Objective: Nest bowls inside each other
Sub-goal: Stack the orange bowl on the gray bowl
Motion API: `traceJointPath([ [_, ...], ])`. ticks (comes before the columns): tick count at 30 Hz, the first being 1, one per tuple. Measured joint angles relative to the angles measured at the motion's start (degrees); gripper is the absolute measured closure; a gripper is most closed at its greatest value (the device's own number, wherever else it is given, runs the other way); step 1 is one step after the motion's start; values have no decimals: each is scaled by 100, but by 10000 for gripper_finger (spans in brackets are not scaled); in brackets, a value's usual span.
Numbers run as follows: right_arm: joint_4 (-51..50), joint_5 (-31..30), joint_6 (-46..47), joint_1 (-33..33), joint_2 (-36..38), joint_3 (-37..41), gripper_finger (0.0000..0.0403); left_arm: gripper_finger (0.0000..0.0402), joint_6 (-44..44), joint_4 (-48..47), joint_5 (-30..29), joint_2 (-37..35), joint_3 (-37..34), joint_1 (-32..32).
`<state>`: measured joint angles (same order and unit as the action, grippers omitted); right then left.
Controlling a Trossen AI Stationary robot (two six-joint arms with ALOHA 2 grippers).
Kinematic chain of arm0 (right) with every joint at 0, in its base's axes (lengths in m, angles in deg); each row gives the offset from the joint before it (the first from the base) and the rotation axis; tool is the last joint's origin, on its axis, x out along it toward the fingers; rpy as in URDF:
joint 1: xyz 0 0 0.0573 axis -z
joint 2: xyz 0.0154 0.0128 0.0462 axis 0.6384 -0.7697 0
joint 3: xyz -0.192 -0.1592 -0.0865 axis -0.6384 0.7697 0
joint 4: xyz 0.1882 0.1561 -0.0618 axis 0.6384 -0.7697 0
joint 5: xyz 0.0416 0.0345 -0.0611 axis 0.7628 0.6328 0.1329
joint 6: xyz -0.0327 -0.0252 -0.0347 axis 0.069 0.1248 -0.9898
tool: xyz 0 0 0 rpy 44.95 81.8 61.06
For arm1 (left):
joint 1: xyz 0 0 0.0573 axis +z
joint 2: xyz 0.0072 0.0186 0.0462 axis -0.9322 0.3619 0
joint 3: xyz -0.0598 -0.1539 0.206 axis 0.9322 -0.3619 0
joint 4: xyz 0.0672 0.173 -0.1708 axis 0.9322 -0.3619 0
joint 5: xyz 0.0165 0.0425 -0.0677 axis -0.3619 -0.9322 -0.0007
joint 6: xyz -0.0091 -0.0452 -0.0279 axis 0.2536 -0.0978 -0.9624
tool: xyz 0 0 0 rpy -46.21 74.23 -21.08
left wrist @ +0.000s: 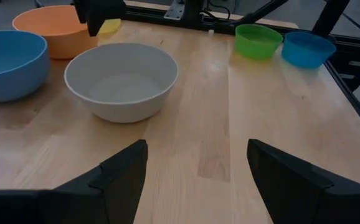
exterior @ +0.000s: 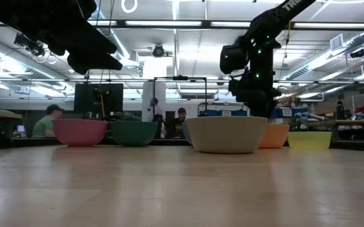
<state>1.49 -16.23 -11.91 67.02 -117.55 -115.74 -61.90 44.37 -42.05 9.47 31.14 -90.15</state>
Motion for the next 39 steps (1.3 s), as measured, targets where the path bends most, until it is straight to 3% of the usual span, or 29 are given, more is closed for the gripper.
traceJointPath([
  [10,201,108,-126,59,-389,42,273,117,-2,-31,-20,-4,0,0],
  [18,203,36,-129,18,-633,38,393,117,-119,-201,-149,-2,0,0],
  [27,-148,-2,282,-323,-27,-32,402,117,-630,-853,-659,-2,0,0],
  [39,-324,364,885,-2016,-7,-1707,403,117,-783,-958,-774,0,0,428],
])
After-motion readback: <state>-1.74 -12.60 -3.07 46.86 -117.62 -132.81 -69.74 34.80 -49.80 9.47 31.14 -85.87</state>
